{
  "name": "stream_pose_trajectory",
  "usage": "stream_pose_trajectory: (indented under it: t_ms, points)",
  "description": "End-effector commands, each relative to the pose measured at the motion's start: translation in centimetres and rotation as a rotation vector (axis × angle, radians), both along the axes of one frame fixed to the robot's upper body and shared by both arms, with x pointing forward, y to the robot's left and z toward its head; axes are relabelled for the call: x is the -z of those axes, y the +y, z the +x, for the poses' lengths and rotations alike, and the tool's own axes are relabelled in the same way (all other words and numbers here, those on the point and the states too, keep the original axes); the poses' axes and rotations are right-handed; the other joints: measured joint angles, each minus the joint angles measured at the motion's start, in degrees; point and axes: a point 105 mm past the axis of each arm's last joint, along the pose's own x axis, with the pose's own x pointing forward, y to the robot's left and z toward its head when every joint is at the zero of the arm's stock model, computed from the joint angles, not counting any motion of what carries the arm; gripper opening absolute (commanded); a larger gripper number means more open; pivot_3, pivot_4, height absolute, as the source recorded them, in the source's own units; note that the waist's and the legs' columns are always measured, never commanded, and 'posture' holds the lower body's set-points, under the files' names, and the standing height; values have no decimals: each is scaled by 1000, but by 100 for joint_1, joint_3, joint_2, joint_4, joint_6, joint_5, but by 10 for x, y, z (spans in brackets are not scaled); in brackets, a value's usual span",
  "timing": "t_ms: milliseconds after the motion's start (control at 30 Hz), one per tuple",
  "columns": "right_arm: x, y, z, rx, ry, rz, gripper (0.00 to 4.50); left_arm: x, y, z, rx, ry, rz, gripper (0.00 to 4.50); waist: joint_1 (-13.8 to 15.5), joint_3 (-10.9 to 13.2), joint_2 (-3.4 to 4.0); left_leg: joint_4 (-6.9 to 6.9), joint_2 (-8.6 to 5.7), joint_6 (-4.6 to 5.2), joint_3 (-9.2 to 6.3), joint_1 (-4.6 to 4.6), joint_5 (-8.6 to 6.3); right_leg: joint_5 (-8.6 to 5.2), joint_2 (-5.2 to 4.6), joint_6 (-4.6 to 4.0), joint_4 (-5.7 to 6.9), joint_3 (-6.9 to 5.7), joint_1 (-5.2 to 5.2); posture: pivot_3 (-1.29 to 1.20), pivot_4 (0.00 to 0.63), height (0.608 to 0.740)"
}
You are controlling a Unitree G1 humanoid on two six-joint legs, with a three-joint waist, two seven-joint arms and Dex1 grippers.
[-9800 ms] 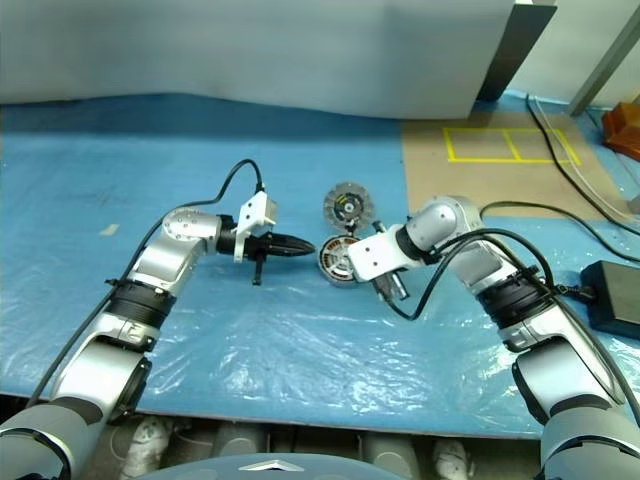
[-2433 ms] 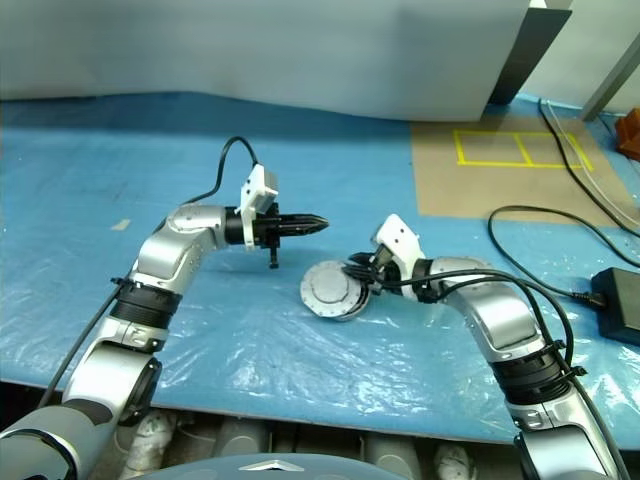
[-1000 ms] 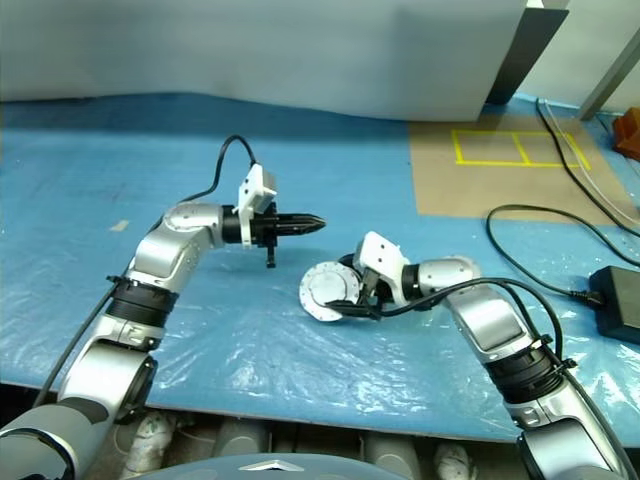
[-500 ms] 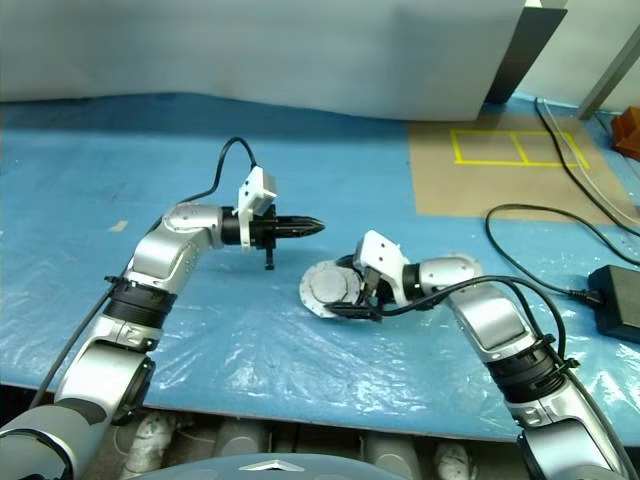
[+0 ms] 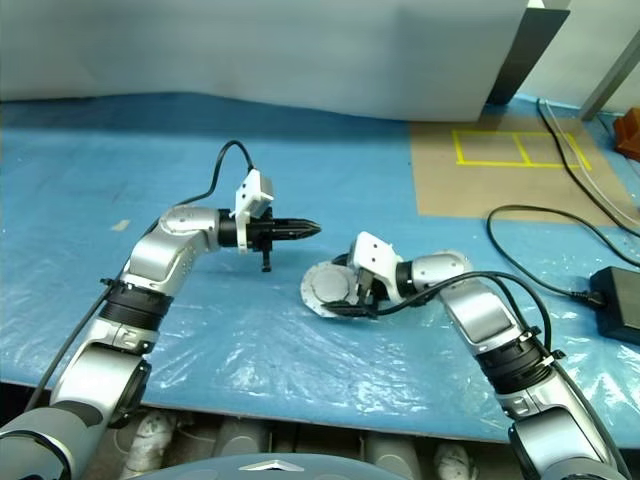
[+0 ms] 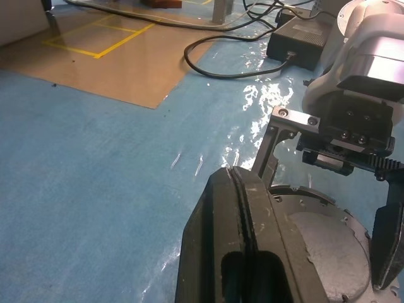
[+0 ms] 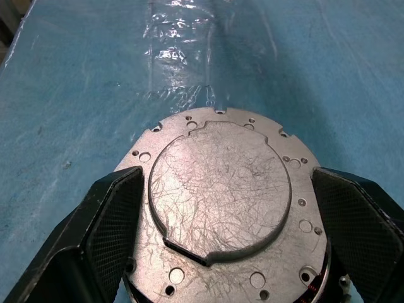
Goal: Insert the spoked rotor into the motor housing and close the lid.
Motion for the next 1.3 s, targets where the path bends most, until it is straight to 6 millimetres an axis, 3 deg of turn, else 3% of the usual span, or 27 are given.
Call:
stream_pose_trajectory:
  t_ms: [33, 133, 300, 500, 667, 967, 1100, 1300]
  points:
    - [13, -4, -1, 5, 14, -44, 3894, -9, -1, -3, 13, -34, -10, 0, 0, 0, 0, 0, 0, 0, 0, 1, 0, 0, 0, 0, 0, 0, 0, 0, 150, 740]
    - [13, -6, -1, 8, 18, -40, 2982, -9, -2, -2, 13, -34, -11, 0, -1, 0, 0, 0, 0, 0, 1, 0, 0, 1, 0, -1, 1, 0, 0, 0, 150, 740]
    - [9, -8, 3, 40, 18, -22, 2963, -9, -3, -2, 17, -33, -11, 0, -1, 0, 0, 3, 0, 1, 1, 3, 1, 4, 0, -5, 2, 0, 1, 0, 150, 740]
    - [-23, -2, 4, 59, 76, 127, 2963, -9, -5, -2, 21, -34, -16, 0, 2, 0, 0, 3, 0, 3, 0, 3, 2, 4, 0, -6, 2, 0, 1, 0, 150, 740]
    - [-30, -10, 6, 87, 67, 128, 2963, -9, -9, -4, 29, -32, -23, 0, 4, 0, 0, 2, 1, 3, 0, 0, 2, 4, 0, -7, -1, -2, -1, 0, 150, 740]
    - [-14, -10, 3, 101, 64, 78, 2963, -8, -11, -5, 38, -30, -25, 0, 6, 0, 0, 1, 1, 3, 1, -1, 2, 4, 0, -6, -2, -2, -2, 0, 150, 740]
    - [12, -23, 8, 134, 7, -41, 2963, -8, -11, -5, 38, -30, -25, 0, 3, 0, 0, 1, 1, 3, 1, 0, 2, 4, 0, -6, -2, -2, -1, 0, 150, 740]
    - [28, -29, 2, 158, 50, -36, 2963, -7, -10, -7, 44, -28, -19, 0, 5, -1, 2, 1, 0, 2, 3, 6, 2, 4, -1, -6, 0, 2, 17, 0, 150, 740]
